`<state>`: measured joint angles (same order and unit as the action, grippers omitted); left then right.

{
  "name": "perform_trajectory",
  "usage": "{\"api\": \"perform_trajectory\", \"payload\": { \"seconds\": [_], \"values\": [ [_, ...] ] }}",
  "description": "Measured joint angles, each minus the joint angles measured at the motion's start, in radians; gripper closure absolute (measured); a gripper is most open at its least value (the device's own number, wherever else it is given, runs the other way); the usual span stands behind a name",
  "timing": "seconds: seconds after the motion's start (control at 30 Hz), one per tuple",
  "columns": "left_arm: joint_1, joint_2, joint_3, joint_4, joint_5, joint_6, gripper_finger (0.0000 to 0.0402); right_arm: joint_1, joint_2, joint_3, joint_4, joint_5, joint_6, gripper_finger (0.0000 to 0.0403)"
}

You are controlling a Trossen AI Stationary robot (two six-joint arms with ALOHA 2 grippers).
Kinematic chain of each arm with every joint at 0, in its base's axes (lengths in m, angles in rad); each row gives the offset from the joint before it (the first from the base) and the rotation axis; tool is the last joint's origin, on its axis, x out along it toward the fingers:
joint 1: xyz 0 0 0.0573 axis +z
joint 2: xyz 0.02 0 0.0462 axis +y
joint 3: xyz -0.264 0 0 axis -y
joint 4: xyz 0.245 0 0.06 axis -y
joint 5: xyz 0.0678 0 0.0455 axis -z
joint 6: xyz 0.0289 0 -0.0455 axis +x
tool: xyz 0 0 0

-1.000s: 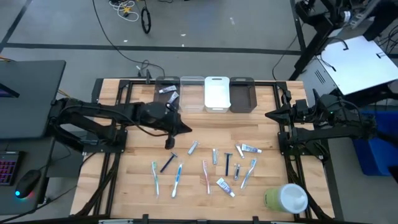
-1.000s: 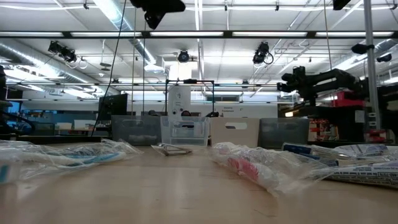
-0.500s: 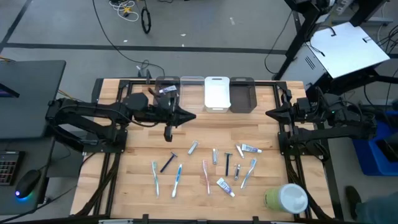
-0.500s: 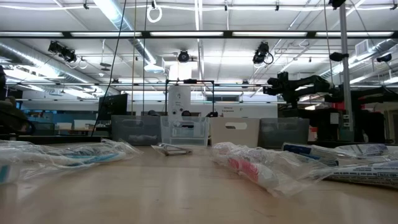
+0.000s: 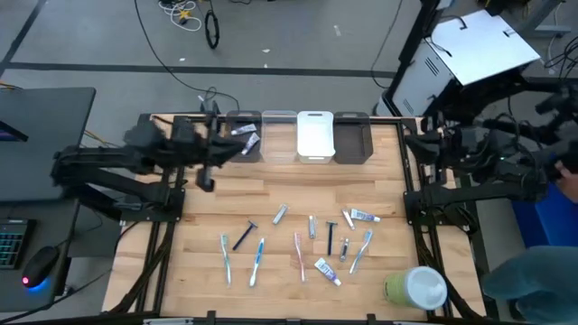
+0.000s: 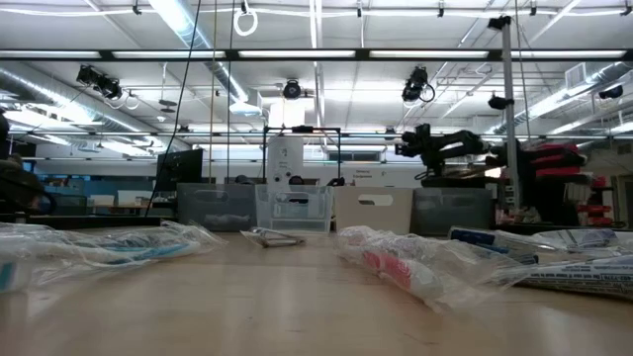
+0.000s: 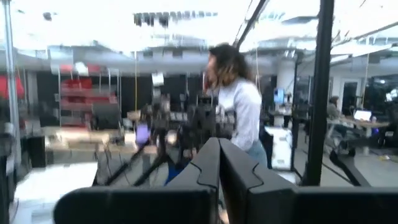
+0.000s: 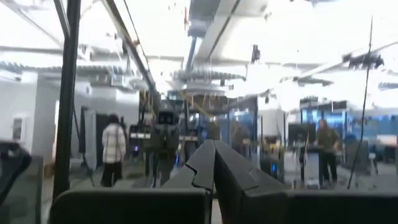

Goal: Pick & Place Travel size toiletries
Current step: Put the green toothbrush into the transparent bin

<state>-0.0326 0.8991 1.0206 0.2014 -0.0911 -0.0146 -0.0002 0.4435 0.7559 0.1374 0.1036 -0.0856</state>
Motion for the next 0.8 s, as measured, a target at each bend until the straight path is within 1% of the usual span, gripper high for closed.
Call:
{"api": "perform_trajectory", "payload": {
  "seconds": [0.13, 0.23, 0.33, 0.5, 0.7, 0.8],
  "values": [
    [0.000, -0.062, -0.001, -0.010, 0.001, 0.044, 0.0397, 0.000, 0.001, 0.000, 0.047, 0.000, -0.002, 0.0398],
    [0.000, -0.098, -0.001, -0.042, 0.001, 0.054, 0.0397, 0.000, 0.023, 0.000, 0.032, 0.000, -0.002, 0.0399],
    [0.000, -0.119, 0.000, -0.109, -0.002, 0.046, 0.0395, 0.000, 0.058, 0.000, 0.003, 0.000, -0.002, 0.0400],
    [0.000, -0.115, -0.001, -0.207, -0.002, 0.000, 0.0398, 0.000, 0.119, 0.000, -0.030, 0.000, -0.002, 0.0401],
    [0.000, -0.109, -0.007, -0.192, -0.010, 0.031, 0.0392, 0.000, 0.152, 0.000, -0.023, 0.000, -0.002, 0.0401],
    [0.000, -0.136, -0.008, -0.184, -0.036, 0.068, 0.0393, 0.000, 0.152, 0.000, -0.022, -0.001, -0.002, 0.0401]
  ]
}}
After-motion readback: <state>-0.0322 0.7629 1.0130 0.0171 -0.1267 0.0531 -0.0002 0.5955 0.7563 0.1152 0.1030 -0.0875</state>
